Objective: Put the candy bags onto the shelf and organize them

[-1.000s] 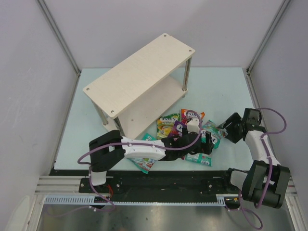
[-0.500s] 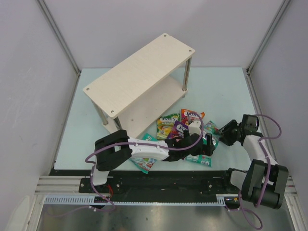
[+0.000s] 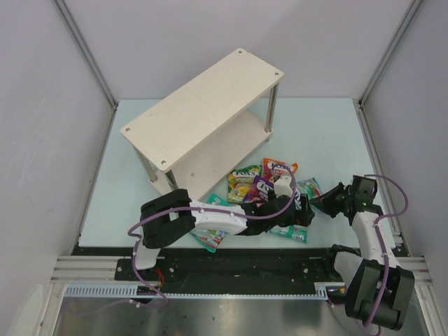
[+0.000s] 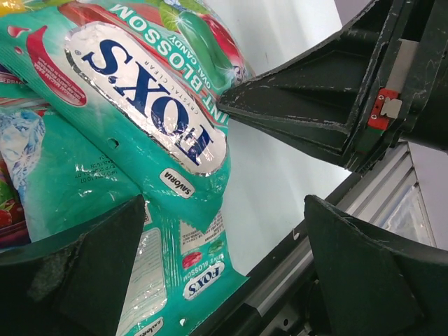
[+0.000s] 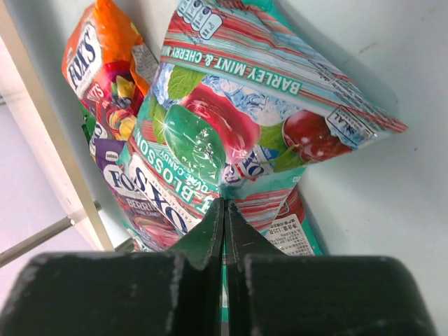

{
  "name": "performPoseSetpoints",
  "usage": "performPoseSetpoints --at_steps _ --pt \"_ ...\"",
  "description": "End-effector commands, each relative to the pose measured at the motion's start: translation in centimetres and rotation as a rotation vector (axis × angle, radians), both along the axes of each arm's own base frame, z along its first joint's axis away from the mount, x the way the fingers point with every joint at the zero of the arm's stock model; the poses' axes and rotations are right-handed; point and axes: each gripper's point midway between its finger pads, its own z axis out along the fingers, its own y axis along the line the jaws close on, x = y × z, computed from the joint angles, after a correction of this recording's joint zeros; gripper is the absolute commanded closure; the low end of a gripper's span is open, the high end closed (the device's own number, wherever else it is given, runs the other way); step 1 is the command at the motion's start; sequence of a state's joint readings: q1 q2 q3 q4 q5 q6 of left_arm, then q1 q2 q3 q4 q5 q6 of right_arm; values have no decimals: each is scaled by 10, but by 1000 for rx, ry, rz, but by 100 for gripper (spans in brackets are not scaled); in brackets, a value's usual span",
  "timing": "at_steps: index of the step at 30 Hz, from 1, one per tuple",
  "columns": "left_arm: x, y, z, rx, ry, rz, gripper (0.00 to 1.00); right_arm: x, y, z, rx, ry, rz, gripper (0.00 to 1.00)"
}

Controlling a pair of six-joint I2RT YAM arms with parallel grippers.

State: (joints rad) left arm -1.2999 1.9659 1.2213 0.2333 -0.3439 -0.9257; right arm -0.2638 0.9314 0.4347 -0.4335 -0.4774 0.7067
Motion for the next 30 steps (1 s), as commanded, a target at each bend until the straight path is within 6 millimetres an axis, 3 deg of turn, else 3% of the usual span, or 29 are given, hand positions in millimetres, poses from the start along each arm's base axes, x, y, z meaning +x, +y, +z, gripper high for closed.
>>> performPoseSetpoints --at_steps 1,11,15,17,20,21,24,26,29,30 --pt "7 1 4 -48 7 43 0 -2 12 0 81 3 25 100" --pt "11 5 -16 -62 64 89 2 -5 14 -5 92 20 35 100" --pt "14 6 -18 -66 62 99 26 -5 15 -6 95 21 40 100" --pt "16 6 -19 -61 58 101 31 -5 16 -6 100 21 43 100" --pt "18 6 -19 -64 56 99 45 -5 16 -6 101 21 44 100" --pt "18 6 -20 -65 57 98 56 -5 16 -6 102 19 45 100" --pt "19 7 -22 -63 55 96 75 -5 16 -5 103 17 49 100" --pt "19 6 -22 -67 55 90 82 -5 16 -6 105 19 50 100" --pt "20 7 -21 -64 49 89 100 -5 17 -6 106 17 55 100" --pt "21 8 -19 -66 45 92 100 -5 17 -6 108 17 55 100"
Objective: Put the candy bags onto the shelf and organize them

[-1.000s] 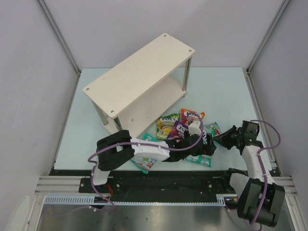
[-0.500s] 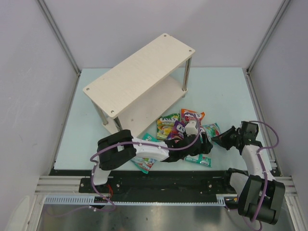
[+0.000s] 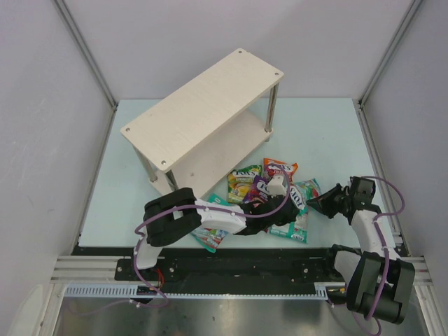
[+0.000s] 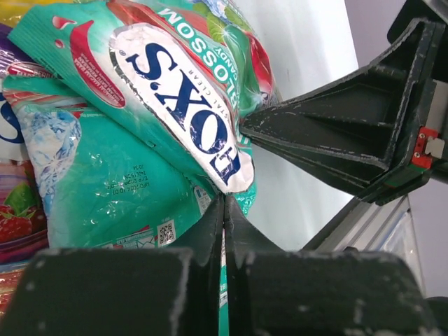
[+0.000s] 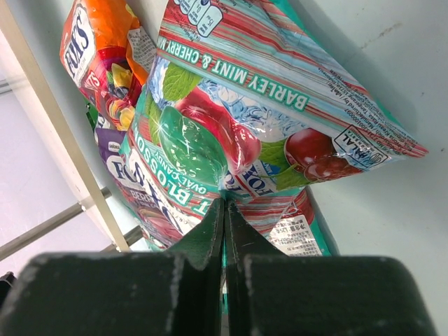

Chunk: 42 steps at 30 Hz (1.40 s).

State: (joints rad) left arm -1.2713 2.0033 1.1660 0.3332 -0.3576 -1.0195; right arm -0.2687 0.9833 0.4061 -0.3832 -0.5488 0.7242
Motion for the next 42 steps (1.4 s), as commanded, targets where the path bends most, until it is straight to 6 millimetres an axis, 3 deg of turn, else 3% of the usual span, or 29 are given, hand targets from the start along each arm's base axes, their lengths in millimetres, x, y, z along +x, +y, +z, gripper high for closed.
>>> performPoseSetpoints --at_steps 1,7,8,10,11,12,13,16,20,24,32,34,38,42 --pt "5 5 3 -8 -15 9 100 -3 7 3 35 -8 32 100" --pt "7 32 16 13 -63 45 100 0 4 8 37 -34 22 100" --pt "10 38 29 1 -83 63 100 1 3 10 37 -45 16 100" --pt "10 54 28 22 -90 81 100 3 1 15 28 -69 12 92" --pt "12 60 42 1 -106 100 100 4 -1 17 28 -79 5 84" --pt "13 66 43 3 -108 112 100 4 -2 20 22 -96 3 71" --pt "13 75 40 15 -107 123 100 5 -3 23 16 -108 2 66" --pt "15 89 41 12 -106 144 100 7 -6 26 -5 -126 -11 59" --pt "14 85 40 3 -99 131 100 6 -8 22 -10 -103 -8 55" --pt "13 76 40 -8 -91 111 100 7 -18 23 -56 -85 -41 41" --pt "18 66 54 -2 -130 90 100 2 -62 10 -242 12 -230 21" --pt "19 63 60 -6 -144 87 94 4 -63 2 -233 45 -232 20" --pt "21 57 67 -15 -157 78 69 16 -65 -7 -203 56 -236 23" --pt "22 52 70 -21 -160 71 63 25 -65 -15 -176 66 -237 25"
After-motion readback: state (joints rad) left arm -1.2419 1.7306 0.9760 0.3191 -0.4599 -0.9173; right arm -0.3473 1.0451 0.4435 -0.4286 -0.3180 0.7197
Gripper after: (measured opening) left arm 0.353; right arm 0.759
